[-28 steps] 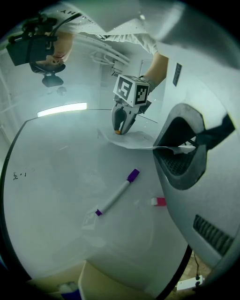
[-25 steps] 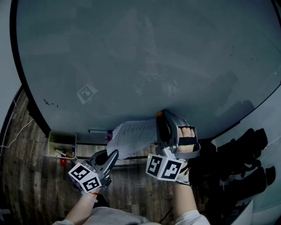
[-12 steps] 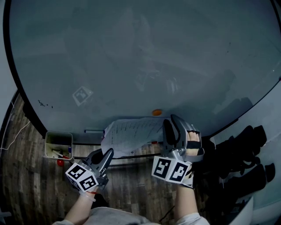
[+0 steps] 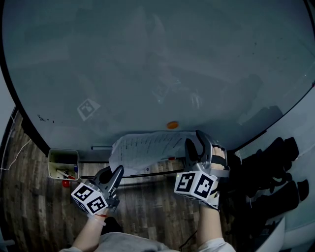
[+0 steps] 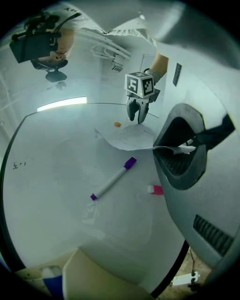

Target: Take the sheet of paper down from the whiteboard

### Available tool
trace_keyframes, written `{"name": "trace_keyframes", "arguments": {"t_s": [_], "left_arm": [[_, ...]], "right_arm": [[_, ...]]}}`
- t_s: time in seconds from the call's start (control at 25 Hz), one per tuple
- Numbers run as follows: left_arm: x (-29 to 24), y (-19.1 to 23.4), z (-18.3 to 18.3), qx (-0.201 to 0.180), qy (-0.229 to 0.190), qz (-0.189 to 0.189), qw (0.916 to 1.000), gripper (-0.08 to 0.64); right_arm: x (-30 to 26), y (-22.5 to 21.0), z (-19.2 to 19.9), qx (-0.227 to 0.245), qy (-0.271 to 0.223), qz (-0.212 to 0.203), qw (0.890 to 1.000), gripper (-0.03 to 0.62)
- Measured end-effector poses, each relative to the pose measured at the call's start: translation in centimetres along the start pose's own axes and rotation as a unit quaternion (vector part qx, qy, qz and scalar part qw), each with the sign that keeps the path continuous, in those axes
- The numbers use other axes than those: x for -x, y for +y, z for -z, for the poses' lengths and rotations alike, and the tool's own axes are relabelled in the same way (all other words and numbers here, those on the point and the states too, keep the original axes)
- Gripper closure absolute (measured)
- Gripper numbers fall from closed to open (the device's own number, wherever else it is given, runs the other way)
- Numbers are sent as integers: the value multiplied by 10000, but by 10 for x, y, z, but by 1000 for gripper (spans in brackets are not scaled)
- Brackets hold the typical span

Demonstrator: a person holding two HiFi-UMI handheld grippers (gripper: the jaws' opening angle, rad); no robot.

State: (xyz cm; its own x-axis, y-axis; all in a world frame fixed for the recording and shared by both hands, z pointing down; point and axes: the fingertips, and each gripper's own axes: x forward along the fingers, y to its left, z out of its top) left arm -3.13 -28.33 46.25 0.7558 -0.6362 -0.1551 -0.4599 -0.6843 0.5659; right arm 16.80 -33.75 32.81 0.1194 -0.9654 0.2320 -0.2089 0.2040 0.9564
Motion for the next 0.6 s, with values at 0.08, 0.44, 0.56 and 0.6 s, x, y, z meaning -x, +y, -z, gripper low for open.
{"name": "trace_keyframes", "arguments": {"t_s": [0.08,0.44,0.56,0.6], "left_arm": [[0,3,1,24,-5,-32,10000,545],[0,13,4,85,21,-107,9999,545],[-2,14,4,101,14,-111,9999,545],[-2,14,4,109,9,-118,9999,545]], "right_arm": [[-6,6,7,11,144,-178,9997,393],[-20,14,17,42,366,-254,9990,390],[-21,14,17,44,353,-221,9991,417],[-21,16,17,32,351,-231,9991,440]]}}
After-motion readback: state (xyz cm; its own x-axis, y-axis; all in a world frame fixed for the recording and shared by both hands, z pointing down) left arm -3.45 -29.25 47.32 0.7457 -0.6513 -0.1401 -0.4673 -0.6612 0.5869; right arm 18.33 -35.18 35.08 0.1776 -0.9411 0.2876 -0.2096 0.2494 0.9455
